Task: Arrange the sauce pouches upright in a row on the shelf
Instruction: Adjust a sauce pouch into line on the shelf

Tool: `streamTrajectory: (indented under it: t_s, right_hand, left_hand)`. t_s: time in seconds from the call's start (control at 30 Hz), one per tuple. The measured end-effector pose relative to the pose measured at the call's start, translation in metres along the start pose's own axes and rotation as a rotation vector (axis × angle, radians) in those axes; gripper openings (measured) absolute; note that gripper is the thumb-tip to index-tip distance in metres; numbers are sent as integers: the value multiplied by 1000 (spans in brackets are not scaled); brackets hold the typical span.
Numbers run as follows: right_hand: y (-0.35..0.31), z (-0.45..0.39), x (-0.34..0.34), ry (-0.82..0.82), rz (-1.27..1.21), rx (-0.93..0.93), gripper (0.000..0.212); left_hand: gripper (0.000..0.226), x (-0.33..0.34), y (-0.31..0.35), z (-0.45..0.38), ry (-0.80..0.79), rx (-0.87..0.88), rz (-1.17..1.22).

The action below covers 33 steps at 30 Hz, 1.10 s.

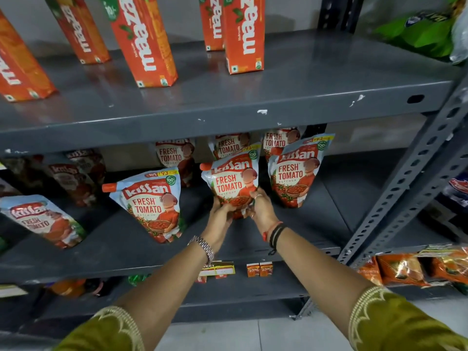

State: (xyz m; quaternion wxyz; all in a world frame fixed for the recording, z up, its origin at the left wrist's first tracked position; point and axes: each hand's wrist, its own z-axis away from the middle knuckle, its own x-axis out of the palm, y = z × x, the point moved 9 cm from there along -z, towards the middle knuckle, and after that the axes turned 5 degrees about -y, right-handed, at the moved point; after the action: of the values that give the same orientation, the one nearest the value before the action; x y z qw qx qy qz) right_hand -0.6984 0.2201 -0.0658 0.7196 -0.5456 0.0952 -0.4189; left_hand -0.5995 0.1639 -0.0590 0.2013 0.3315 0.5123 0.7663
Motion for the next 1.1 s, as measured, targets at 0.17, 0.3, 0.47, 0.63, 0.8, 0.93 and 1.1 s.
streamTrajectory:
  t_s: [0.17,0.3,0.47,0.63,0.8,0.93,1.1]
  right_hand:
    - [-4,-21,-1,26,39,-27,41]
    - [0,-26,-1,39,52,-12,40]
    - [23,3,0,70,282,-92,22]
    - [58,21,53,-49,312,-27,45]
    - [91,38,133,-287,291,58,62]
    - [90,45,163,-330,250,-24,63]
    - [82,32,160,-278,175,-75,60]
  left_hand:
    - [60,9,10,-24,-12,3,-18]
    - [48,4,12,-25,-36,-18,-15]
    - [46,-54,-17,3,116,-186,-106]
    - [25,-139,-25,55,245,-292,-188]
    - [45,-211,12,79,500,-75,-28]
    - [48,-181,34,74,239,-5,-63]
    - [49,-170,35,56,179,52,30]
